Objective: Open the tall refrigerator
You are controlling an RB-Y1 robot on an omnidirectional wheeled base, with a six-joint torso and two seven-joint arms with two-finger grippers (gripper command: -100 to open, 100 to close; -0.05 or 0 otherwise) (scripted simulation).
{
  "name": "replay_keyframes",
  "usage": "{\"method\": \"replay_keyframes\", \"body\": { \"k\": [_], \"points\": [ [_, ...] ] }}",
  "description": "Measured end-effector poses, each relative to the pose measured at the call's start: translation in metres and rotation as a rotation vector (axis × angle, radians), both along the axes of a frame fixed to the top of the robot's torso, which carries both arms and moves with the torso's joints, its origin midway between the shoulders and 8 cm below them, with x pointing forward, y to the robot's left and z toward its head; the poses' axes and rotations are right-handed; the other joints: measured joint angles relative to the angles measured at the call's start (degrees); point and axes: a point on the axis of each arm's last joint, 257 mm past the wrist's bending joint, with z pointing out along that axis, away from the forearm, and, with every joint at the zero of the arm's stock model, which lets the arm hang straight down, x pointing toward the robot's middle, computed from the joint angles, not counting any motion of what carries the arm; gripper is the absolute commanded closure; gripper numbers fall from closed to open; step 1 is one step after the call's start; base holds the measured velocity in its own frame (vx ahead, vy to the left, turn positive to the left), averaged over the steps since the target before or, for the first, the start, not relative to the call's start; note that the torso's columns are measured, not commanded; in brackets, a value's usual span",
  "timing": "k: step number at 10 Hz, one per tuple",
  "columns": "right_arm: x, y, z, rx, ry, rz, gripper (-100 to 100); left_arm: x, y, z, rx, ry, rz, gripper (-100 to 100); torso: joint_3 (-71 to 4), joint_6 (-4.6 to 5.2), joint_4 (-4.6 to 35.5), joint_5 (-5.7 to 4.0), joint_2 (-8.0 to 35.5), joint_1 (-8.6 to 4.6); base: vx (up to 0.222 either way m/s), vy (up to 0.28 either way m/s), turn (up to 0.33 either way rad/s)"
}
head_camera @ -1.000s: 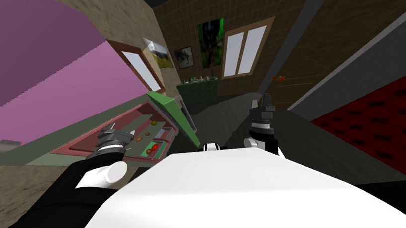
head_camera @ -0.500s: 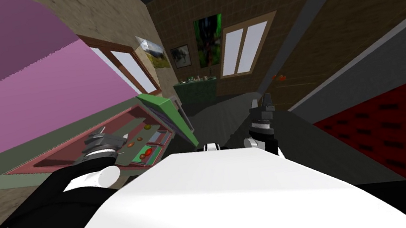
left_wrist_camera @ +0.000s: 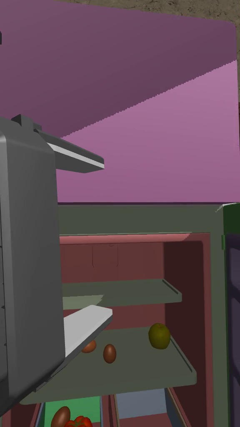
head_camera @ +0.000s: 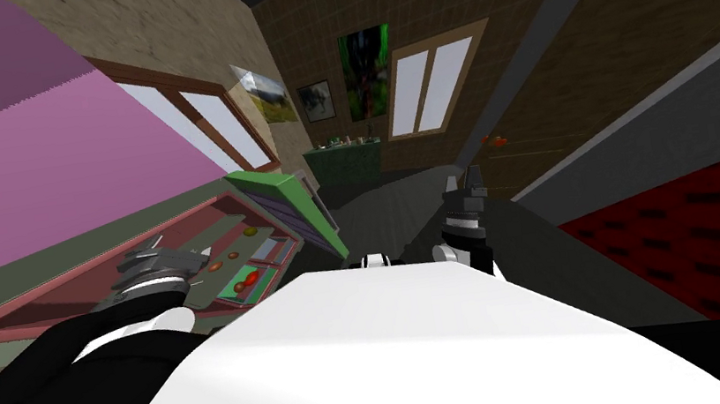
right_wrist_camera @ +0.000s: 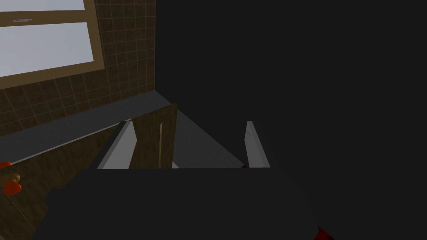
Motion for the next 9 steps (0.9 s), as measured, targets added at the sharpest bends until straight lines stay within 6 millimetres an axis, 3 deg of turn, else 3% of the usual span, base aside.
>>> {"method": "replay_keyframes", "body": {
  "k": [5,9],
  "points": [
    [0.0,0.0,0.0,0.0,0.0,0.0,0,-0.031,0.014,0.016,0.01,0.007,0.072,-100,0.1,0.0,0.0,0.0,0.1,0.01,0.146,-0.176,0.004],
    [0.0,0.0,0.0,0.0,0.0,0.0,0,-0.037,0.01,0.03,0.026,0.005,0.076,-100,0.0,0.0,0.0,0.05,0.1,0.09,0.042,0.012,-0.018]
  ]
}}
